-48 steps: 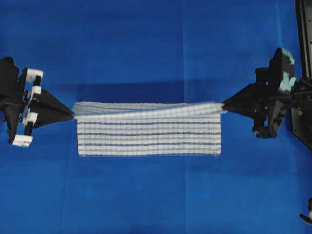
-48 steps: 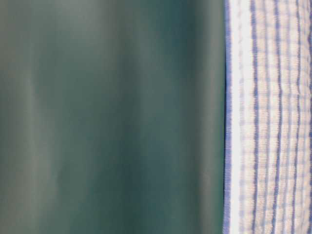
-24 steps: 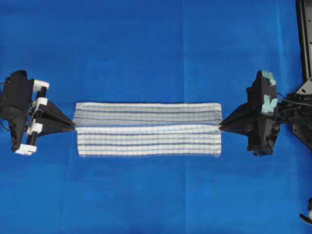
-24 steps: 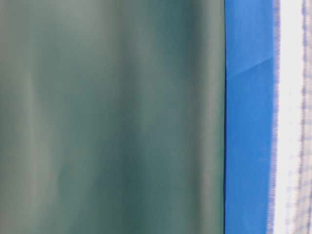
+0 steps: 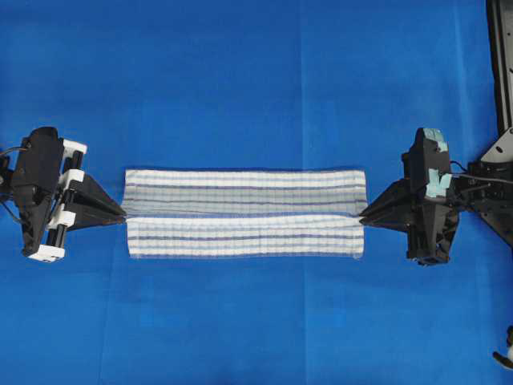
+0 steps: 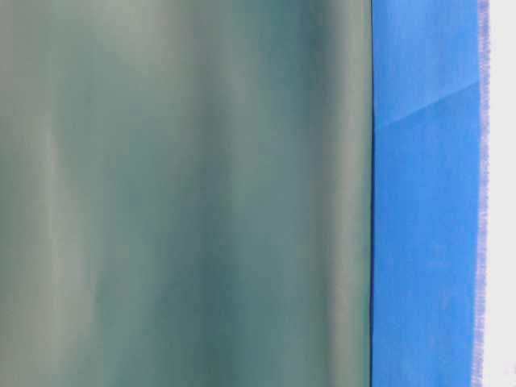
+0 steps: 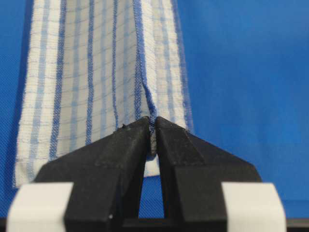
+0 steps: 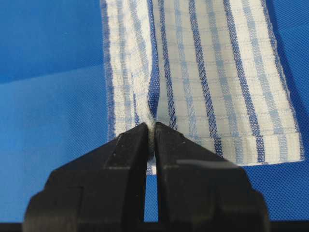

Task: Fold the blue towel.

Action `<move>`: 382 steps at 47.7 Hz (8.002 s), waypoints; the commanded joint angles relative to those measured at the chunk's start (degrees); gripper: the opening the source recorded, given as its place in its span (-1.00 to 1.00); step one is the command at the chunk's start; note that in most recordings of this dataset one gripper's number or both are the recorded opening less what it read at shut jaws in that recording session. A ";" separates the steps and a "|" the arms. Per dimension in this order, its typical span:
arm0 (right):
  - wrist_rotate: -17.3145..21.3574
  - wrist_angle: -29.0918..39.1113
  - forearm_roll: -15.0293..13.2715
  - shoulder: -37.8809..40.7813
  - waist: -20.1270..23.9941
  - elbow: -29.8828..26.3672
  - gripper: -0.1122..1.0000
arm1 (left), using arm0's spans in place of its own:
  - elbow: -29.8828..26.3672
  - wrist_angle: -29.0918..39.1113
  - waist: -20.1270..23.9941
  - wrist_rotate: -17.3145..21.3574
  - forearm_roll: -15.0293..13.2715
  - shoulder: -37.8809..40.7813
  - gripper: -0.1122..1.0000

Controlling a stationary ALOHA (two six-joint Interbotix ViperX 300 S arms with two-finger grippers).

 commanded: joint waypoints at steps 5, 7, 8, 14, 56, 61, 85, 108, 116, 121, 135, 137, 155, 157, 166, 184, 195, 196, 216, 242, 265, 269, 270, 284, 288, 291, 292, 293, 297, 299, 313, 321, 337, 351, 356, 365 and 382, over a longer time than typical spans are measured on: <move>-0.18 0.09 0.44 0.44 1.05 -1.32 -0.63 | -0.53 -0.18 -0.44 -0.26 -0.09 -0.44 -0.68; -0.18 0.26 0.44 0.70 1.32 -1.49 -0.54 | -0.53 -0.09 -0.53 -0.26 -0.09 -0.53 -0.60; -0.18 0.26 0.44 0.88 1.32 -1.58 -0.46 | -0.53 -0.09 -0.62 -0.35 -0.09 -0.44 -0.53; -0.18 0.26 0.44 1.41 1.49 -1.93 0.18 | -0.35 -0.09 -0.70 -0.79 -0.09 -0.70 0.07; -8.70 -0.70 -1.23 -0.88 -13.97 -1.49 0.77 | -0.44 2.99 11.60 5.98 0.09 -5.36 0.59; -10.02 -0.62 -1.23 -0.18 -16.26 -1.67 0.77 | -1.14 2.99 13.80 7.47 0.09 -4.22 0.59; -10.11 -4.04 -0.26 11.51 -17.31 -1.85 0.75 | -2.81 -1.32 15.47 8.44 -0.09 12.22 0.56; -10.28 -4.31 -0.35 13.62 -14.50 -1.67 -0.35 | -3.08 -0.35 15.29 7.38 -0.26 16.08 -0.61; -10.46 -4.57 -0.35 13.54 -14.15 -1.58 -0.72 | -3.69 0.70 14.68 7.38 -0.26 15.91 -0.78; -10.46 -4.66 -0.35 12.66 -14.15 -1.58 -0.72 | -4.31 1.58 14.68 7.56 -0.26 15.12 -0.78; -10.63 0.00 -0.62 0.62 -15.29 -1.67 -0.72 | -6.94 12.39 14.68 8.17 -0.26 4.31 -0.78; -10.90 1.32 -0.62 -1.41 -15.29 -1.76 -0.72 | -7.21 14.15 14.59 8.17 -0.26 2.55 -0.78; -11.51 8.09 -0.62 -10.90 -15.29 -2.55 -0.72 | -6.42 20.48 11.51 7.47 -0.26 -9.67 -0.78; -11.51 8.00 -0.62 -10.46 -15.29 -2.64 -0.72 | -6.50 20.48 11.07 7.47 -0.26 -9.67 -0.78; -11.69 7.12 -0.70 -8.00 -15.64 -4.39 -0.72 | -7.82 20.30 8.26 7.29 -0.35 -8.88 -0.78; -11.87 7.47 -4.83 -3.60 -28.13 -10.90 -0.72 | -13.62 14.50 1.58 2.37 -0.35 -3.78 -0.78; -11.87 7.47 -9.84 1.32 -32.96 -17.67 -0.72 | -19.25 9.49 0.53 -0.18 -0.44 2.90 -0.78; -11.87 7.47 -10.11 1.85 -33.13 -18.28 -0.72 | -19.86 9.23 0.44 -0.53 -0.44 3.60 -0.78; -11.87 7.47 -16.00 10.81 -35.86 -30.32 -0.72 | -34.54 9.14 -2.11 -0.62 -0.35 17.40 -0.78; -11.87 8.53 -18.11 12.39 -39.99 -32.34 -0.72 | -45.79 9.49 -3.25 1.93 0.00 26.81 -0.78; -11.87 8.88 -18.11 5.63 -42.01 -25.31 -0.72 | -52.73 9.76 -2.55 6.42 0.00 32.43 -0.78; -11.87 9.14 -18.19 5.63 -42.01 -25.31 -0.72 | -53.17 9.84 -2.20 6.50 -0.09 32.87 -0.78; -11.95 9.23 -18.19 5.71 -42.10 -25.31 -0.72 | -53.09 9.93 -2.11 6.50 0.00 32.96 -0.78; -12.13 9.40 -20.74 11.25 -42.19 -29.18 -0.72 | -50.10 8.44 -0.88 6.50 -0.09 33.05 -0.78; -12.13 9.40 -21.01 13.71 -42.19 -31.20 -0.72 | -48.52 7.03 -0.62 6.42 0.00 32.87 -0.78; -12.13 9.40 -21.09 15.73 -42.19 -32.70 -0.72 | -46.85 5.54 -0.62 6.24 0.00 32.26 -0.78; -12.13 9.40 -21.09 16.35 -42.19 -33.13 -0.72 | -46.49 5.19 -0.62 6.15 -0.09 32.08 -0.78; -12.22 9.58 -21.09 17.31 -42.19 -34.01 -0.72 | -46.05 4.83 -0.62 5.89 -0.09 31.90 -0.78; -12.30 10.11 -21.09 19.95 -42.19 -36.30 -0.72 | -44.12 3.60 -0.79 5.36 -0.18 31.11 -0.78; -12.30 10.46 -21.09 21.27 -42.10 -37.53 -0.72 | -43.07 3.16 -1.05 5.10 -0.26 30.50 -0.78; -12.39 12.92 -21.09 29.53 -41.31 -45.53 -0.72 | -36.83 2.90 -1.76 2.29 -0.35 27.42 -0.78; -12.30 14.24 -21.09 31.20 -41.13 -47.20 -0.72 | -35.16 2.90 -1.76 1.85 -0.35 26.72 -0.78; -12.30 14.15 -21.09 31.55 -40.61 -47.37 -0.60 | -34.54 3.34 -1.76 1.76 -0.35 26.37 -0.61; -12.30 14.33 -21.45 29.36 -40.61 -46.05 0.82 | -31.82 8.79 -1.41 1.85 -0.35 18.81 0.66; -12.04 14.24 -21.45 26.19 -40.52 -44.03 0.75 | -30.41 10.81 -0.18 2.29 -0.26 15.12 0.59; -10.99 14.15 -21.09 19.25 -40.52 -38.85 0.71 | -26.89 13.27 6.24 4.04 0.00 9.67 0.53; -8.53 12.30 -19.95 7.21 -38.85 -26.10 0.71 | -20.57 14.24 19.16 8.79 0.00 3.60 0.53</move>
